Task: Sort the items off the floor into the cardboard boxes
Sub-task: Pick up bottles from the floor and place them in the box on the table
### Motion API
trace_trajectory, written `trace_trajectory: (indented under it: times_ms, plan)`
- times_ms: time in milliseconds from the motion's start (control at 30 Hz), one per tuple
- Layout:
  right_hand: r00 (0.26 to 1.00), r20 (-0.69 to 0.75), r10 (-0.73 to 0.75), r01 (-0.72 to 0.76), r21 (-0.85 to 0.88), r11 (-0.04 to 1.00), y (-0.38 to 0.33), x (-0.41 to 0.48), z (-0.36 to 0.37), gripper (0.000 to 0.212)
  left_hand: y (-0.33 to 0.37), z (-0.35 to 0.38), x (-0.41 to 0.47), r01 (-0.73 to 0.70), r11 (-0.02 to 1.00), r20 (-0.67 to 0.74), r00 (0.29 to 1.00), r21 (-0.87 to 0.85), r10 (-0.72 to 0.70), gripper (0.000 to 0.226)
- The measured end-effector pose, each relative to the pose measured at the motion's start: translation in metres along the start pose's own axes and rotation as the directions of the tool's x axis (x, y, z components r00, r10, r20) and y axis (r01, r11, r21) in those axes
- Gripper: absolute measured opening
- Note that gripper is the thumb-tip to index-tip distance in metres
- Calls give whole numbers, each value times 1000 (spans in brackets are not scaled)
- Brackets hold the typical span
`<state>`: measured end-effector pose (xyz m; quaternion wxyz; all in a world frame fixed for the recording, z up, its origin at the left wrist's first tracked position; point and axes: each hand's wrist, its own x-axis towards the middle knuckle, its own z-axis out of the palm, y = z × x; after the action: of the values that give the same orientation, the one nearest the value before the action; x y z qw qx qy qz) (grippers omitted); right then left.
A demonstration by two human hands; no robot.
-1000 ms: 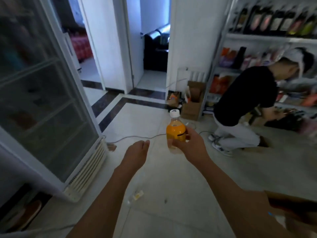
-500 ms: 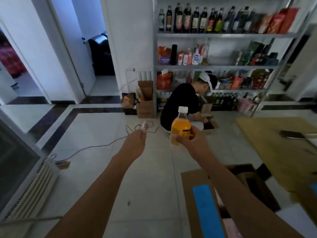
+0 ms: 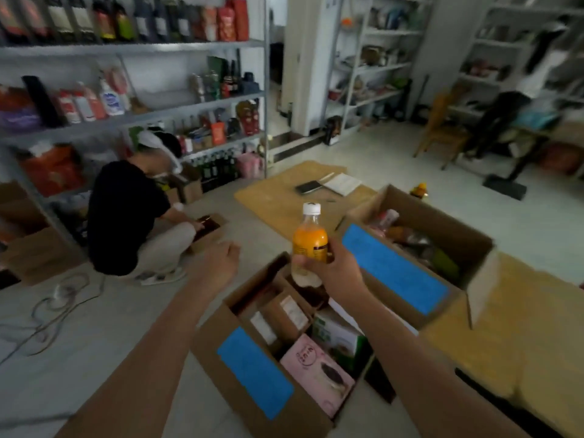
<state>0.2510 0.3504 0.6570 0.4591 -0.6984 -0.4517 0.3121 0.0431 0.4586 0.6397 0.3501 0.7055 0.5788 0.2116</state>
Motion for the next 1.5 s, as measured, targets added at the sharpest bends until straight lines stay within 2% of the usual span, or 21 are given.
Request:
trace_trajectory:
  times_ms: [100,233,367,467,533,567,633,700,767,833,933,1000,1100,1200,1333,1500]
  plan:
    - [990,-136,50,-50,3,999,29,7,-57,37,54,51,14,-119,993,132,984,-7,119,47]
    - [967,-225,122,-123,13,992,71,18,-113,55,117,119,24,-222,975,250,944,1,214,47]
    - [947,-274,170,-161,54,985,116,43,-162,38,158,182,38,-250,968,349,907,-5,236,43]
    - [949,-302,92,-106,-30,994,145,74,-203,42,178,227,54,-270,962,400,878,-36,261,32]
    - [956,-283,81,-125,-140,982,167,103,-230,51,189,256,68,-247,969,419,879,-11,229,17]
    - [957,-273,102,-163,-212,964,179,119,-242,59,194,269,75,-226,974,427,881,3,203,19]
    - [955,-262,141,-234,-371,898,200,150,-262,75,203,294,89,-182,982,457,878,43,143,43]
    - [968,-223,115,-211,-478,852,221,175,-271,80,211,315,102,-147,983,460,884,109,81,58]
    - [986,-157,63,-134,-492,860,234,195,-266,77,214,330,111,-93,986,425,905,136,27,60]
    - [997,-73,29,-59,-459,887,245,217,-254,66,213,336,117,-43,988,410,912,146,-20,51]
    - [975,219,45,91,-573,815,253,242,-234,45,209,334,121,12,987,430,899,163,-82,38]
    - [959,283,31,131,-536,834,256,246,-225,35,207,333,122,37,985,430,897,169,-108,35]
    - [951,309,-5,171,-513,841,261,247,-216,36,207,333,122,66,986,425,896,156,-127,31]
    - [951,306,47,122,-510,851,260,252,-215,42,211,334,120,68,987,414,902,145,-123,29]
    - [957,290,11,158,-554,818,251,251,-210,42,217,335,119,57,986,404,907,157,-117,27]
    - [967,255,28,110,-510,853,248,246,-211,40,216,330,115,24,988,421,903,155,-88,29]
